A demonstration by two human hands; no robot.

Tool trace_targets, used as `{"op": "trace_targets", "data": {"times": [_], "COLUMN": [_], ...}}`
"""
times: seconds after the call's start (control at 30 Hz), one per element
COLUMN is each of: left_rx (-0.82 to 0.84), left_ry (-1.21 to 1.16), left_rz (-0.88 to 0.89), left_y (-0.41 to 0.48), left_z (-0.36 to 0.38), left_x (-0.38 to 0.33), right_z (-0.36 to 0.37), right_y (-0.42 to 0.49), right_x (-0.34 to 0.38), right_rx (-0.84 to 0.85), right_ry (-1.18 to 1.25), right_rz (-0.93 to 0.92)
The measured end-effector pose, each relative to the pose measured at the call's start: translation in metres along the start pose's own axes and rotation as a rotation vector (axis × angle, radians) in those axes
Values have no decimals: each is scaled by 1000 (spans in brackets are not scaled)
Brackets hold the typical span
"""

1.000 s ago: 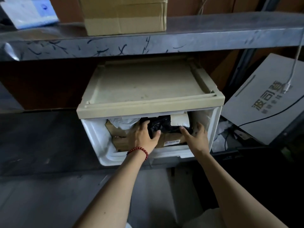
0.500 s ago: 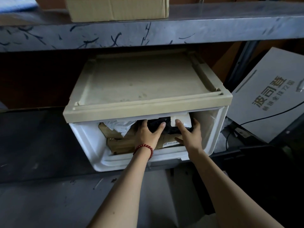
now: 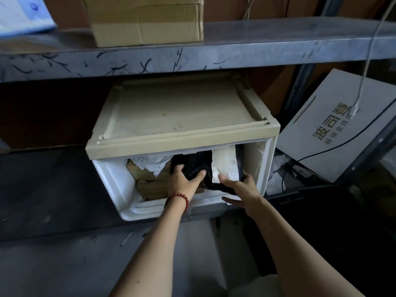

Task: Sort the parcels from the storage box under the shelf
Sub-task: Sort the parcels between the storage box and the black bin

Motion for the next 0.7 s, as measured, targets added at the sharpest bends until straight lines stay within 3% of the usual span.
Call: {"op": "trace_targets", "data": {"times": [0.23, 0.5, 0.7], "left_rx": [236, 60, 27], "left_ry": [-155, -326, -323], "left_rz": [-110, -69, 91], "left_y": [-37, -80, -116], "left_z": [9, -9, -25], "left_x": [6, 0, -8], "right_z": [-25, -39, -43], "right_y": [-31, -72, -100], "right_x": [-6, 0, 7], "right_rx": [46, 163, 255], "right_ry": [-221, -220, -171], "right_rz": [80, 51, 28]}}
Point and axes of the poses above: each hand's wrist, its own y-axis towards the middle knuckle, its own z-axis out of the palm, x = y × z, the point moved 4 cm from there along y, towards the middle knuckle, and after that the axes turned 11 degrees about y, right-handed, at the moved point
